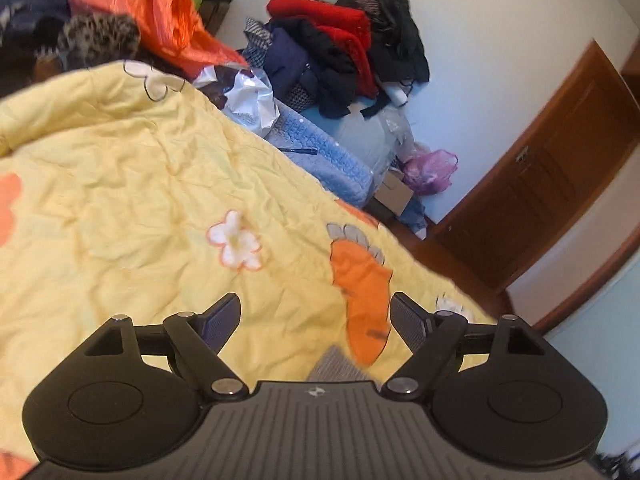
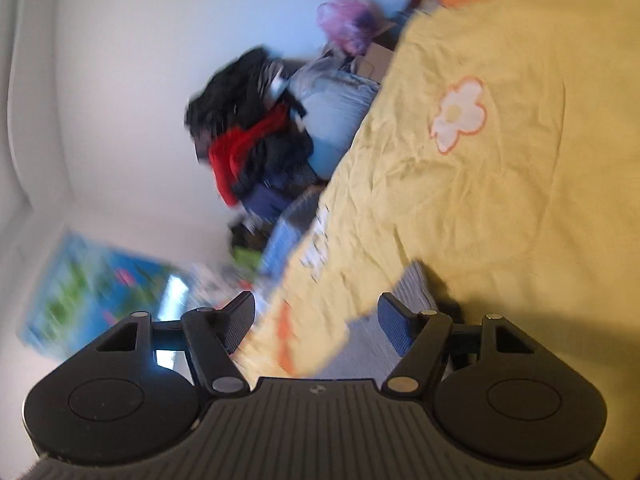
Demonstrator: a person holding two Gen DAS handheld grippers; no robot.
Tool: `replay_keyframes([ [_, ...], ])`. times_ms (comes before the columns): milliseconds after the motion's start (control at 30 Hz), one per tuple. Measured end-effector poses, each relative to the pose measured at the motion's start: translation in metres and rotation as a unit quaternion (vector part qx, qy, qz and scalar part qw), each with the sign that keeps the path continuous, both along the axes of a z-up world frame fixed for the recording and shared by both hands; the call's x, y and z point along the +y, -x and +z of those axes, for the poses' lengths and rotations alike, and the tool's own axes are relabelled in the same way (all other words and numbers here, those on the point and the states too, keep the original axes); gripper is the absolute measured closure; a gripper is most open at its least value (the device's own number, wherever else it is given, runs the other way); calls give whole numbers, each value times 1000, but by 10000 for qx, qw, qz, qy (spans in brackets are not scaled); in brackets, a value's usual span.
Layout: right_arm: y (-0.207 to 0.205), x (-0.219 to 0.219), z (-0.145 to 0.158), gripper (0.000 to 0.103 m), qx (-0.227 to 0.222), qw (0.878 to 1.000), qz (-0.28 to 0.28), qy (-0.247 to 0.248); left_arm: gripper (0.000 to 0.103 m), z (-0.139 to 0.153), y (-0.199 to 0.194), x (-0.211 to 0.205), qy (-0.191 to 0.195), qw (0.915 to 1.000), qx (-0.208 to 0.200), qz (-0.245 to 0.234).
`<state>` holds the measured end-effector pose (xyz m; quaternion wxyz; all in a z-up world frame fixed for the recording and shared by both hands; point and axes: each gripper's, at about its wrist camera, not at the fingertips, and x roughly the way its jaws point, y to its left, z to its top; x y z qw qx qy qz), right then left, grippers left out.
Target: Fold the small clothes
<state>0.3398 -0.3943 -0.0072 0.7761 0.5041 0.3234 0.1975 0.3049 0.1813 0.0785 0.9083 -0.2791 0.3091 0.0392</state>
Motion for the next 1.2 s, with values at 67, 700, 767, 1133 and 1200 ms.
replay_keyframes([
  [67, 24, 2, 14, 33, -130, 9977, 197, 633, 21, -2, 31, -12, -289, 9991, 64, -303],
  [700, 30, 48, 15, 86, -102, 9537, 204, 2998, 23, -69, 168, -83, -2204, 9499, 1055, -1948],
  [767, 28, 45, 0, 79, 192, 9596, 255, 2795, 24, -65, 168, -80, -2066, 9533, 1074, -1926],
  [1133, 110, 2, 5, 24, 371, 9778, 836, 1887, 23, -66, 135, -18, 423, 9775, 973, -1823],
  [1200, 113, 2, -1, 23, 396, 9803, 971, 1674, 23, -70, 121, -19, 814, 9738, 982, -1882],
])
